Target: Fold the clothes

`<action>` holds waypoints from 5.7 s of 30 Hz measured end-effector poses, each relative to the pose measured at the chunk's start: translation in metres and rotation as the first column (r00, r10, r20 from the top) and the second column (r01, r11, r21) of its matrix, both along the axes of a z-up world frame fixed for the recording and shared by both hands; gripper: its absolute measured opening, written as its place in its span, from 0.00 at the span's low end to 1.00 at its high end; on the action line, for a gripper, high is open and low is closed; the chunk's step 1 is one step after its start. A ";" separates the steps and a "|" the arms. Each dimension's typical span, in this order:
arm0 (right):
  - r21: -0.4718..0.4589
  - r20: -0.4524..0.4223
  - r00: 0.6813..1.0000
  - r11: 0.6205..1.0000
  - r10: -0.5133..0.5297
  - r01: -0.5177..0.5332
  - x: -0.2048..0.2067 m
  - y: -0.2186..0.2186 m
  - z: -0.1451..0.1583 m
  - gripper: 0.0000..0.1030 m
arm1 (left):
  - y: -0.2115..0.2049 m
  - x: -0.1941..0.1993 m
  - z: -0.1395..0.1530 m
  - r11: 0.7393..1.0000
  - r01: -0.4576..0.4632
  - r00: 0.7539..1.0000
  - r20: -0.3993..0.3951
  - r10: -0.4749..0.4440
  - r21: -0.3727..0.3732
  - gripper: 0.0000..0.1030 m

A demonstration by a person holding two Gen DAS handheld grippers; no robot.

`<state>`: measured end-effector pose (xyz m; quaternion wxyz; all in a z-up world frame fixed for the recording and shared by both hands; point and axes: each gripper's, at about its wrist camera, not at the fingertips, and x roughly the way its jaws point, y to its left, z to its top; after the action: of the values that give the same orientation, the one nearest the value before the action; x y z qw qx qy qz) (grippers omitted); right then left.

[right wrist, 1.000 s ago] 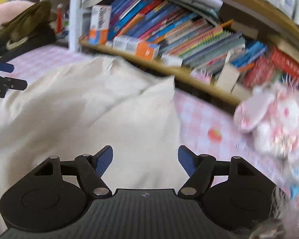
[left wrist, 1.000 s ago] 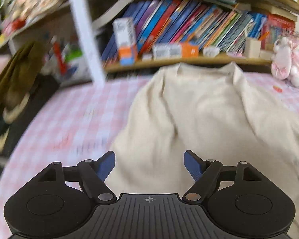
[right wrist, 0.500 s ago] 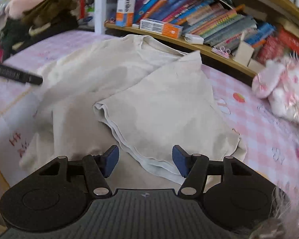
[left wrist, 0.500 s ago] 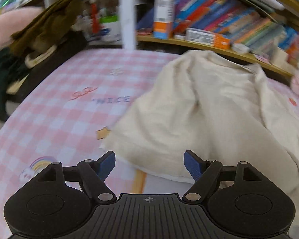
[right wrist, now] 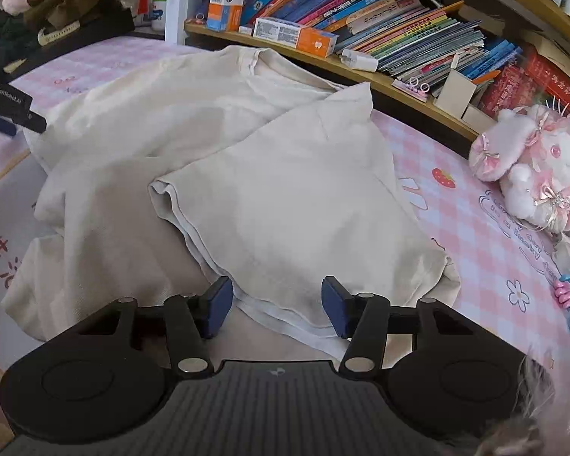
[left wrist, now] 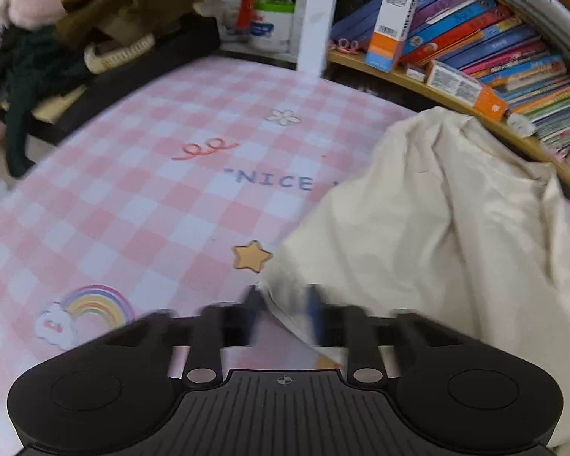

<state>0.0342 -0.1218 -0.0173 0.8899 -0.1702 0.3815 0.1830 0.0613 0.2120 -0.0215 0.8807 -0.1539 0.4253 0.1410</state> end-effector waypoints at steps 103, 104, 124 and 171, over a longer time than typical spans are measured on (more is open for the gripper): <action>0.252 -0.177 0.887 0.852 -0.427 0.460 0.177 -0.198 0.006 0.36 | -0.103 -0.073 0.025 0.987 0.043 0.998 -0.056 -0.035 0.158 0.49; 0.241 -0.169 0.890 0.857 -0.425 0.455 0.177 -0.195 0.004 0.31 | -0.103 -0.074 0.026 0.986 0.042 0.998 -0.057 -0.033 0.160 0.49; 0.160 -0.030 0.918 0.905 -0.395 0.394 0.187 -0.189 0.007 0.29 | -0.104 -0.099 0.030 0.985 -0.002 0.998 -0.058 0.012 0.173 0.49; 0.376 -0.225 0.882 0.799 -0.413 0.470 -0.108 -0.100 0.071 0.02 | -0.023 -0.226 0.084 0.903 0.426 0.887 0.174 -0.428 0.052 0.13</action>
<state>-0.0741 -0.2214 0.0540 0.8960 0.1315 0.4201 0.0590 -0.1649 0.1892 0.0622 0.9261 -0.0634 0.3657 -0.0680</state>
